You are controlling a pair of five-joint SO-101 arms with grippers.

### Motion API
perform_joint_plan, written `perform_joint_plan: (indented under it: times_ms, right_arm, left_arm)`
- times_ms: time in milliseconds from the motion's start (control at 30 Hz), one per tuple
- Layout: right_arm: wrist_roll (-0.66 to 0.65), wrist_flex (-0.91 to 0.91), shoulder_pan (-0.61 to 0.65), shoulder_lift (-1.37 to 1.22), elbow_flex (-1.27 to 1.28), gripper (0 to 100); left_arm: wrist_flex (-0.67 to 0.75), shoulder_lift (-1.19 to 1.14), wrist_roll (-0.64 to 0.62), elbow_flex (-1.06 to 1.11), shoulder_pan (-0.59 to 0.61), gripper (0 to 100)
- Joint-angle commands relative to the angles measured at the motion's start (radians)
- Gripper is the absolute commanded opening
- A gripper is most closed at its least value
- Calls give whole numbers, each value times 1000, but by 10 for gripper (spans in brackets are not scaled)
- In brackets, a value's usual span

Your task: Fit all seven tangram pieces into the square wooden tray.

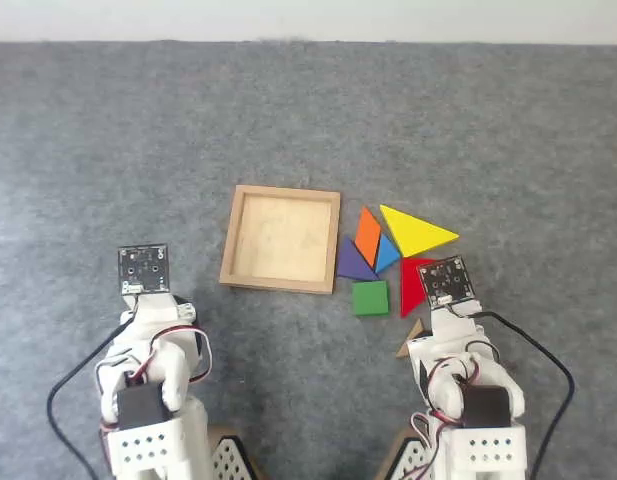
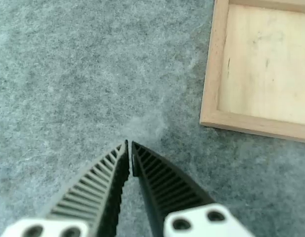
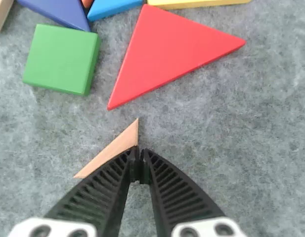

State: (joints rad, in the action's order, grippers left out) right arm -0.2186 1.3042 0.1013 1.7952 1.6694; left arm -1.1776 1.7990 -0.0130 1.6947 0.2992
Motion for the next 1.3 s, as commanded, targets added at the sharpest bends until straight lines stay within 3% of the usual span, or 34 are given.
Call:
perform_joint_plan:
  times_ms: [0, 533, 800, 933, 1033, 1100, 1167, 1200, 1267]
  right_arm:
    - [-6, 5, -8, 21, 14, 8]
    - [-6, 4, 2, 19, 14, 9]
    - [-9, 4, 156, 19, 14, 8]
    - [-11, 8, 147, 18, -15, 9]
    - [-15, -1, 71, 19, -78, 9]
    - [-127, -30, 38, 19, -155, 28]
    - [-319, -93, 1, 18, -238, 68]
    - [-356, -124, -12, 8, -275, 69]
    - [-281, -162, -21, -1, -342, 39]
  left_arm:
    - [-15, 15, 5, -12, -8, 13]
    - [-25, 17, 6, -12, 12, 13]
    - [-58, 17, 6, -12, 12, 13]
    - [-66, 17, 8, -12, 14, 13]
    - [-68, 17, 8, -12, 14, 13]
    - [-69, 17, 8, -12, 15, 13]
    - [-69, 17, 8, -12, 15, 13]
    - [-69, 17, 8, -12, 15, 13]
    - [-69, 17, 8, -12, 15, 13]
